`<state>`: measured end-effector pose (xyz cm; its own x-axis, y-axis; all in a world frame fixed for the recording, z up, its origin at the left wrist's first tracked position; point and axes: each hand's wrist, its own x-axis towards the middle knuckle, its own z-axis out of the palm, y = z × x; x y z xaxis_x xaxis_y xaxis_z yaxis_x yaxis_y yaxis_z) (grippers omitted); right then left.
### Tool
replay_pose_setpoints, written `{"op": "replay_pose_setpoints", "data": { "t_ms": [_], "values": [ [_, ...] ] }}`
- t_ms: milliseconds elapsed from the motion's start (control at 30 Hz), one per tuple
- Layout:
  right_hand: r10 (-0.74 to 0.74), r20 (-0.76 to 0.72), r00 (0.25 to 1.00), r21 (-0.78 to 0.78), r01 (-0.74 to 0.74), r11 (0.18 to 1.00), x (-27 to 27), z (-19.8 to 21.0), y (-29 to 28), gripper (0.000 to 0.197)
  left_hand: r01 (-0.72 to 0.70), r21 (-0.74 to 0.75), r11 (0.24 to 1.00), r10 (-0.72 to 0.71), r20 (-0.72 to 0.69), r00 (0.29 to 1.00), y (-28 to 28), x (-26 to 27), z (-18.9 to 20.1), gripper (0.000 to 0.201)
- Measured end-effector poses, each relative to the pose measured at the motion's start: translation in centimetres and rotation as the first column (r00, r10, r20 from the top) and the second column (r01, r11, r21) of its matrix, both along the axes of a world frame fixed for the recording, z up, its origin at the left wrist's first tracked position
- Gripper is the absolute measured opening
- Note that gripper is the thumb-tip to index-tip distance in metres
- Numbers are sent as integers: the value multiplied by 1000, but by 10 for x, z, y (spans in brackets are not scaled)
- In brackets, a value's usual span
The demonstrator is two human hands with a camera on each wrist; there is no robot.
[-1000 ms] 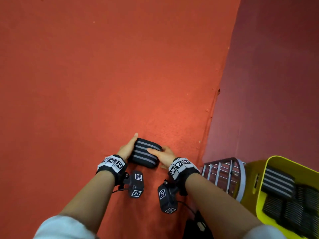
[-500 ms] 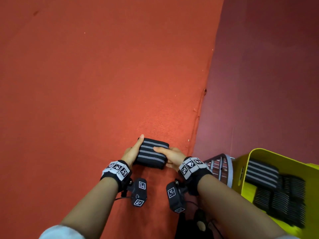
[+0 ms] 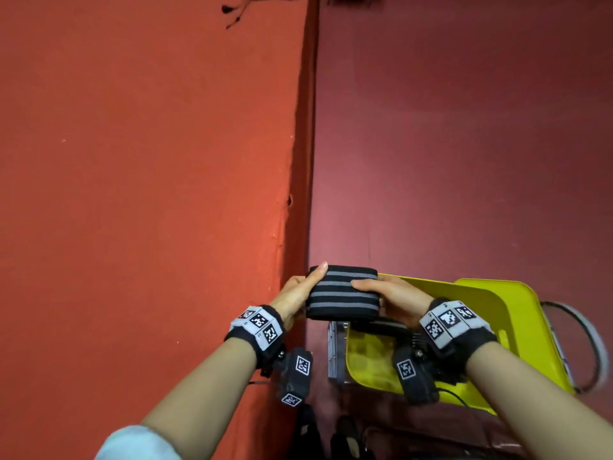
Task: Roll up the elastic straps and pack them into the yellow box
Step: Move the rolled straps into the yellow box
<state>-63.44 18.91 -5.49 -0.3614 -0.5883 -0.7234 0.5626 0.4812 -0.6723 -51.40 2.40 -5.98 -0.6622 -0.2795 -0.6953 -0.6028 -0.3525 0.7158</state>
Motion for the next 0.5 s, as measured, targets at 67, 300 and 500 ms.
{"op": "replay_pose_setpoints", "data": {
  "t_ms": [67, 300, 500],
  "values": [
    [-30, 27, 999, 38, 29, 999, -11, -7, 32, 56, 70, 30, 997, -70, 24, 997, 27, -16, -3, 101],
    [-187, 150, 971, 125, 169, 978, -25, -38, 117, 60, 171, 97, 981, -183, 143, 973, 100, -52, -28, 83],
    [-160, 152, 975, 294, 110, 949, -29, -70, 140, 46, 152, 186, 971, -199, 268, 943, 133, -58, -53, 49]
  ]
}}
